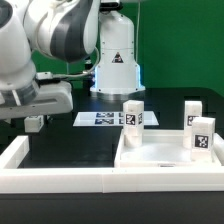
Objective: Assemble square table
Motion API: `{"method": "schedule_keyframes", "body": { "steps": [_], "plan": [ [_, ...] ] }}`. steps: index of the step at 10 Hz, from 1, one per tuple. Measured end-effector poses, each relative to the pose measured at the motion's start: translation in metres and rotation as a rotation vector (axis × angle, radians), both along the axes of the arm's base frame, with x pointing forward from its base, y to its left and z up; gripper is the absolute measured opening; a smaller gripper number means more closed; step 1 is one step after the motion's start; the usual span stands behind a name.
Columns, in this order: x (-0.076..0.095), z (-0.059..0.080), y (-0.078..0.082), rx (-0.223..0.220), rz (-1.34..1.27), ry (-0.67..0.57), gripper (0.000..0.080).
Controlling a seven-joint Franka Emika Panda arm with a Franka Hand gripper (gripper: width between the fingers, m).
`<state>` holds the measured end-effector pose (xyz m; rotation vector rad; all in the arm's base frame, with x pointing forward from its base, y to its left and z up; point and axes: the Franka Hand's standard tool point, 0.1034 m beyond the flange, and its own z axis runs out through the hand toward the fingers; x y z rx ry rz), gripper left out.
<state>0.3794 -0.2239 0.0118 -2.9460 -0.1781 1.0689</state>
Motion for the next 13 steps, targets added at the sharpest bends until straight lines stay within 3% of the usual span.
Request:
{"method": "schedule_keyframes", "body": {
  "steps": [3,6,8,13],
  "plan": [
    [-0.009,0.001,-0.007,0.003,0.005,0.011,0.0649],
    [-0.014,-0.004,0.002,0.004,0.018,0.019,0.0637],
    [-0.018,-0.006,0.006,0.006,0.022,0.025,0.0285],
    [-0.017,-0.006,0.008,0.006,0.028,0.026,0.0289]
  ]
}}
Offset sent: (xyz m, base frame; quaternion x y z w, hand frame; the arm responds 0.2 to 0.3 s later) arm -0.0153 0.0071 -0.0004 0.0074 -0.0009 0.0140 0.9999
